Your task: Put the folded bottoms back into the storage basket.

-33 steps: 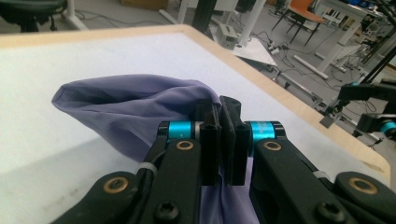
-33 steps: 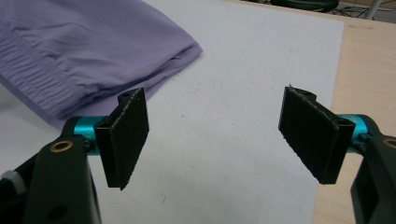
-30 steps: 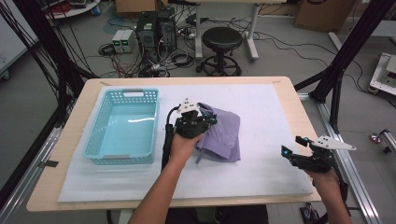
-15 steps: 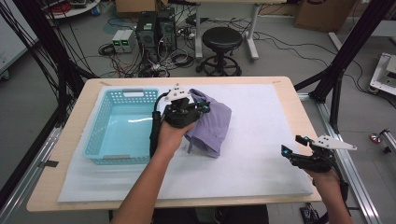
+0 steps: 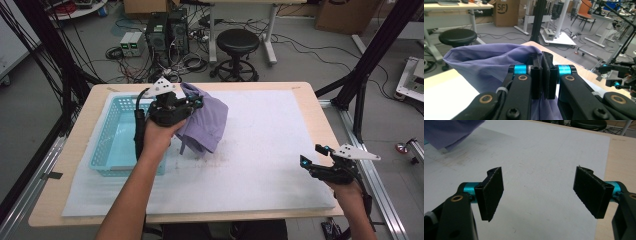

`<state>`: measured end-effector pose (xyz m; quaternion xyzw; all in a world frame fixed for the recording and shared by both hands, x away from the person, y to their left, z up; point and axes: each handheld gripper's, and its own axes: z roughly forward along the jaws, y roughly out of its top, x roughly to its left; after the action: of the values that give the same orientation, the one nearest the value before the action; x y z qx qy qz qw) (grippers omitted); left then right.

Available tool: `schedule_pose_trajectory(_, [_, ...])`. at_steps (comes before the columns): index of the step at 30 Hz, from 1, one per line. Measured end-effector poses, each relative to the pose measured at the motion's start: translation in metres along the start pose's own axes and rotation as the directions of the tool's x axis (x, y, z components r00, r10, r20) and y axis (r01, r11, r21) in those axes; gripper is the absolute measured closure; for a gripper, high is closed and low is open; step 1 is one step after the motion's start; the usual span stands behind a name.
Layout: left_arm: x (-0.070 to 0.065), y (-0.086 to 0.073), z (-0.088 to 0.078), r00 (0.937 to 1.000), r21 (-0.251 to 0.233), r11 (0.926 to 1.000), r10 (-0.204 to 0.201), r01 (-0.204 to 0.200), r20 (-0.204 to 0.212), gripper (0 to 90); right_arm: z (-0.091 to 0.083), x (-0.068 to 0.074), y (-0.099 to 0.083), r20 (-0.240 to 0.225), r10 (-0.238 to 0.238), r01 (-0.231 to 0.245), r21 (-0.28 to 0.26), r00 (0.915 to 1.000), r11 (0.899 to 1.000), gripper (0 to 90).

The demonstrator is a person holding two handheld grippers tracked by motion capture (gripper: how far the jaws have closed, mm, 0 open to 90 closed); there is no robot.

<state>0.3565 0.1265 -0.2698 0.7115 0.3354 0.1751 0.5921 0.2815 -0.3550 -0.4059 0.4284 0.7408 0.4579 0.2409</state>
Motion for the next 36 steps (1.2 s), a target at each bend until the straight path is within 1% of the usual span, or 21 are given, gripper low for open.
schedule_pose_trajectory(1, [0.003, 0.004, -0.006, 0.9999, -0.01, 1.0, 0.002, -0.002, -0.01, 86.3, 0.0, 0.0, 0.0, -0.001, -0.002, 0.002, -0.001, 1.0, 1.0, 24.5])
schedule_pose_trajectory(3, [0.006, 0.008, -0.012, 0.9998, -0.017, 0.9998, 0.008, -0.009, -0.021, 86.3, 0.0, 0.001, 0.001, -0.001, -0.002, 0.002, -0.002, 1.0, 1.0, 24.5])
schedule_pose_trajectory(5, [0.01, 0.01, -0.017, 0.9995, -0.022, 0.9997, 0.013, -0.014, -0.029, 86.3, 0.0, 0.001, 0.001, -0.003, -0.007, 0.007, -0.003, 1.0, 1.0, 24.5])
schedule_pose_trajectory(9, [0.018, 0.012, -0.029, 0.9989, -0.035, 0.9993, 0.01, -0.011, -0.045, 86.3, 0.001, 0.002, 0.002, -0.005, -0.01, 0.01, -0.005, 0.9999, 1.0, 24.5])
schedule_pose_trajectory(13, [0.023, 0.015, -0.039, 0.9989, -0.053, 0.9986, 0.004, -0.006, -0.047, 86.3, 0.001, 0.002, 0.002, -0.004, -0.009, 0.009, -0.005, 1.0, 1.0, 24.5])
schedule_pose_trajectory(14, [0.023, 0.015, -0.039, 0.9989, -0.053, 0.9986, 0.004, -0.006, -0.047, 86.2, 0.001, 0.002, 0.002, -0.003, -0.009, 0.009, -0.005, 1.0, 1.0, 24.5])
schedule_pose_trajectory(15, [0.025, 0.017, -0.043, 0.9986, -0.06, 0.9982, 0.006, -0.009, -0.053, 86.3, 0.001, 0.003, 0.002, -0.004, -0.006, 0.006, -0.003, 1.0, 1.0, 24.5])
schedule_pose_trajectory(21, [0.03, 0.02, -0.055, 0.9977, -0.074, 0.9973, 0.003, -0.008, -0.068, 86.3, 0.002, 0.004, 0.003, -0.007, -0.013, 0.013, -0.004, 0.9999, 1.0, 24.5])
schedule_pose_trajectory(23, [0.034, 0.021, -0.062, 0.997, -0.085, 0.9964, 0.0, -0.006, -0.077, 86.3, 0.002, 0.004, 0.003, -0.007, -0.016, 0.016, -0.003, 0.9999, 1.0, 24.5])
schedule_pose_trajectory(25, [0.035, 0.021, -0.064, 0.997, -0.091, 0.9958, -0.005, -0.002, -0.077, 86.3, 0.002, 0.004, 0.003, -0.008, -0.015, 0.015, -0.002, 0.9999, 1.0, 24.5])
schedule_pose_trajectory(26, [0.037, 0.023, -0.068, 0.9968, -0.096, 0.9954, -0.001, -0.007, -0.08, 86.3, 0.002, 0.004, 0.003, -0.007, -0.014, 0.014, -0.004, 0.9999, 1.0, 24.5])
schedule_pose_trajectory(31, [0.039, 0.027, -0.076, 0.9967, -0.115, 0.9933, 0.0, -0.01, -0.081, 86.3, 0.003, 0.004, 0.003, -0.008, -0.016, 0.016, -0.002, 0.9998, 1.0, 24.5])
schedule_pose_trajectory(32, [0.041, 0.028, -0.079, 0.9967, -0.128, 0.9918, -0.006, -0.005, -0.081, 86.3, 0.003, 0.004, 0.003, -0.007, -0.017, 0.017, -0.002, 0.9998, 1.0, 24.5])
schedule_pose_trajectory(36, [0.045, 0.027, -0.087, 0.9961, -0.137, 0.9906, -0.009, -0.003, -0.088, 86.3, 0.004, 0.005, 0.003, -0.007, -0.018, 0.018, 0.002, 0.9998, 1.0, 24.5])
